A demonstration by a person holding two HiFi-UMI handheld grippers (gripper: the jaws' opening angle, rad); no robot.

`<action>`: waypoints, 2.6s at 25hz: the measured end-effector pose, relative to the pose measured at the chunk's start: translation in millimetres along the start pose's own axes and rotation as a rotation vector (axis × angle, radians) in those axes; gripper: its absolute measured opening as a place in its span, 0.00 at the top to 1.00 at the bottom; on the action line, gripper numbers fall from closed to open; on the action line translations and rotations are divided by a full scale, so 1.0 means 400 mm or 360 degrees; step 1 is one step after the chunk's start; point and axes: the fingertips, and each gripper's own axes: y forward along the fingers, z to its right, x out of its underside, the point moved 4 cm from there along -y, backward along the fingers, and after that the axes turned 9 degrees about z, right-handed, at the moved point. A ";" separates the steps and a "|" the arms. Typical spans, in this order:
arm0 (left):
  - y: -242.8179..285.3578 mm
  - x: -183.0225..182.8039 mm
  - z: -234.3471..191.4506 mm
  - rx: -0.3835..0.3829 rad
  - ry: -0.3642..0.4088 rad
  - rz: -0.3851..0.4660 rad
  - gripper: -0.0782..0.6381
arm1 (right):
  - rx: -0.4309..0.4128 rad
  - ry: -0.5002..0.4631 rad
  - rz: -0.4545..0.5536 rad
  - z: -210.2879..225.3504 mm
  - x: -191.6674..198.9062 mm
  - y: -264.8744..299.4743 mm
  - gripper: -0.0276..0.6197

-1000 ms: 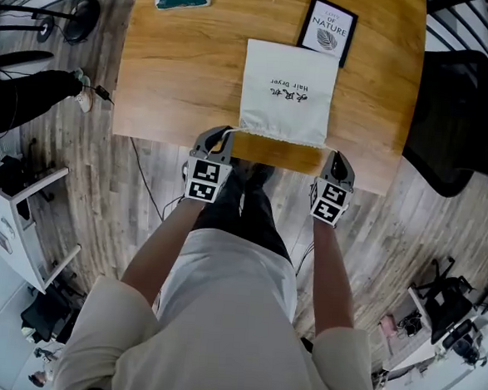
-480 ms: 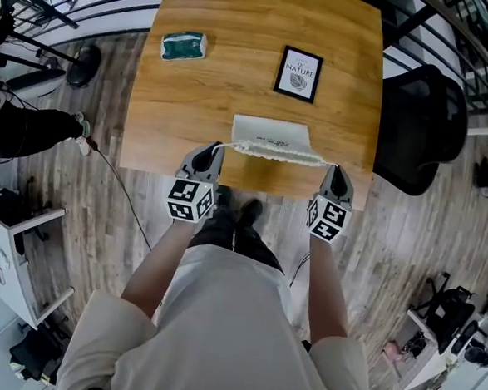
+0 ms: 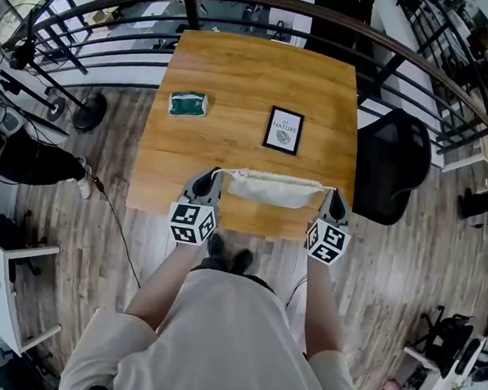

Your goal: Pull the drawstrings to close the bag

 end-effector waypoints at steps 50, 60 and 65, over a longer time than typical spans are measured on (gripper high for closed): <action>0.024 -0.265 -0.030 -0.0033 0.0083 0.0266 0.90 | 0.0288 -0.0054 0.0162 0.113 -0.227 0.027 0.95; -0.010 -0.274 -0.120 -0.0161 -0.0009 0.0264 0.90 | 0.0419 0.0024 0.0149 0.194 -0.220 0.004 0.95; -0.016 -0.276 -0.159 -0.0209 -0.0062 0.0251 0.90 | 0.0443 0.0044 0.0130 0.201 -0.215 0.013 0.95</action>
